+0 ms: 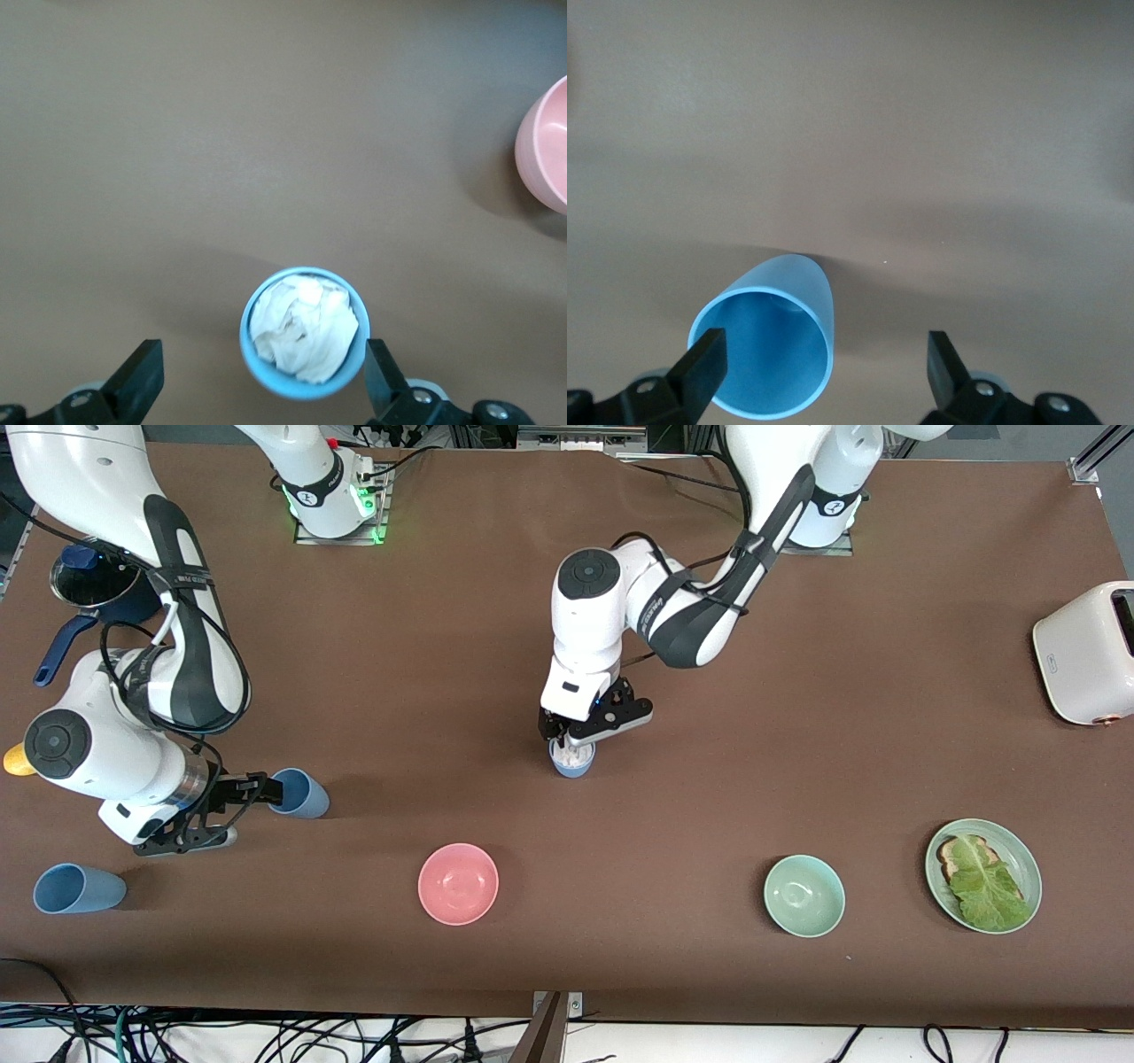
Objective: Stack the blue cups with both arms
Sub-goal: 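Open the left gripper and lift while the right gripper lowers to the cup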
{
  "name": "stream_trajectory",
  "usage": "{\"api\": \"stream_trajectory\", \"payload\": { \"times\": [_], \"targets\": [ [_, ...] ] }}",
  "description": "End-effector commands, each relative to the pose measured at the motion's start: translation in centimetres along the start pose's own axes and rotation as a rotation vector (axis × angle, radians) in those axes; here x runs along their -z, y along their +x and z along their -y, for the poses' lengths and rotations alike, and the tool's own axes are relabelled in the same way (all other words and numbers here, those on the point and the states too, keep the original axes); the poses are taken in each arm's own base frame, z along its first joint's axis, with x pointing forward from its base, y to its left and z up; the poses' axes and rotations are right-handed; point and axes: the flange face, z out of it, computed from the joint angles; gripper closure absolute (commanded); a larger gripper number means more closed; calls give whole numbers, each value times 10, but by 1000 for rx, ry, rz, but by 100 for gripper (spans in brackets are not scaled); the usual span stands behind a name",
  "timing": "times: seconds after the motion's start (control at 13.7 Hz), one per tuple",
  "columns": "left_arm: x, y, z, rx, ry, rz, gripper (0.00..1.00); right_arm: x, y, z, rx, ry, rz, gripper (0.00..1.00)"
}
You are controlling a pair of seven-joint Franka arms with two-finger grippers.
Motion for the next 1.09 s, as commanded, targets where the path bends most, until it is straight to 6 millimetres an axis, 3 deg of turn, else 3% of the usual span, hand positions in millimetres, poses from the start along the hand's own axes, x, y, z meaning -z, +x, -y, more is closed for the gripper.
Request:
{"api": "stream_trajectory", "payload": {
  "times": [0.0, 0.36, 0.58, 0.73, 0.8, 1.02],
  "targets": [
    [49, -1, 13, -69, 16, 67, 0, -5, -7, 1, 7, 20, 2, 0],
    [127, 25, 28, -78, 6, 121, 0, -20, -17, 0, 15, 24, 35, 0],
    [163, 51, 41, -91, 30, 150, 0, -29, -19, 0, 14, 22, 33, 0],
    [188, 73, 60, -93, 6, 181, 0, -33, -18, -4, 9, 20, 22, 3],
    [201, 87, 74, -103, -4, 187, 0, -34, -17, -4, 10, 18, 19, 9],
    [235, 118, 114, -149, -2, 182, 0, -33, -16, -3, 9, 19, 18, 45]
  ]
}}
